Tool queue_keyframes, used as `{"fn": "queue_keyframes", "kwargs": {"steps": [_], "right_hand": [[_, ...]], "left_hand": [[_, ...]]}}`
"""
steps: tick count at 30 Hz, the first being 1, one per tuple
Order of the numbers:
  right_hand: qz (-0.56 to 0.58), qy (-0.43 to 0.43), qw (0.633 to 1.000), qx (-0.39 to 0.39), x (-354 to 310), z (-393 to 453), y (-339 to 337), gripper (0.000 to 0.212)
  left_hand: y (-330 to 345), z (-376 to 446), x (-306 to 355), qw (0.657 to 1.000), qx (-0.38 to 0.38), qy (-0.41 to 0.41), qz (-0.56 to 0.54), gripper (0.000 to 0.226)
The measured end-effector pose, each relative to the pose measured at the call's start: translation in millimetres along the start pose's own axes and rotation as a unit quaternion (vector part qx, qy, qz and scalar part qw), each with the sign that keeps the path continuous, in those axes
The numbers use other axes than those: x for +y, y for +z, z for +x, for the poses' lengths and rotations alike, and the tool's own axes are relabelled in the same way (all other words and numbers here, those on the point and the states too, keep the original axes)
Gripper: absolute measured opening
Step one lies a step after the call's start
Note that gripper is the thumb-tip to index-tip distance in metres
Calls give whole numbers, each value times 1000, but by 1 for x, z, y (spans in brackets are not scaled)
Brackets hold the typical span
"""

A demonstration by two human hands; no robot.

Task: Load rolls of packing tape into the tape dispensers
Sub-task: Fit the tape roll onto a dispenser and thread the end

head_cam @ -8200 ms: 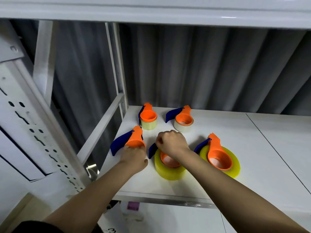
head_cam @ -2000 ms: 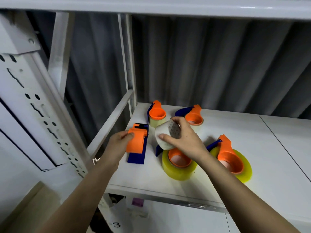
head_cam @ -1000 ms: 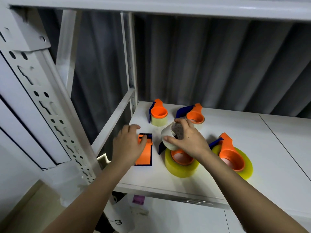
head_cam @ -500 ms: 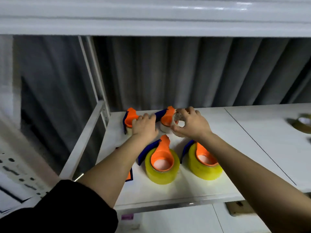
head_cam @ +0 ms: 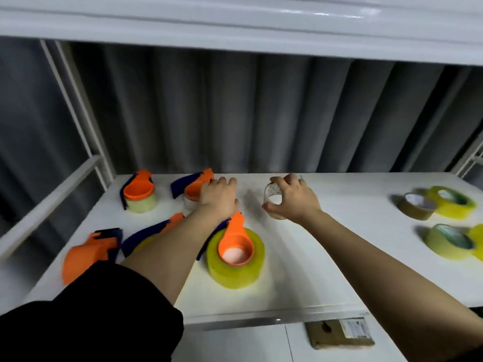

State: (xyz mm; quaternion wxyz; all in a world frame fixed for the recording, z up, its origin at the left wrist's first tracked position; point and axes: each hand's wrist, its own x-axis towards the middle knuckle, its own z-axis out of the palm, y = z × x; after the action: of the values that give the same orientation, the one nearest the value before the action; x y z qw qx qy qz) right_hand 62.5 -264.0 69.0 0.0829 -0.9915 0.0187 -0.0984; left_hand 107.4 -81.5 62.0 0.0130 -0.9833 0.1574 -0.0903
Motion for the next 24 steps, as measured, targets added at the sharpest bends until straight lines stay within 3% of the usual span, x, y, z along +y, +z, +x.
{"fn": "queue_keyframes", "kwargs": {"steps": [11, 24], "right_hand": [[-2, -3, 1000, -17, 110, -6, -20, 75], [6, 67, 998, 6, 171, -25, -38, 73]], "left_hand": [[3, 14, 111, 1000, -21, -9, 2, 43], [-3, 34, 181, 997, -19, 73, 9, 43]]}}
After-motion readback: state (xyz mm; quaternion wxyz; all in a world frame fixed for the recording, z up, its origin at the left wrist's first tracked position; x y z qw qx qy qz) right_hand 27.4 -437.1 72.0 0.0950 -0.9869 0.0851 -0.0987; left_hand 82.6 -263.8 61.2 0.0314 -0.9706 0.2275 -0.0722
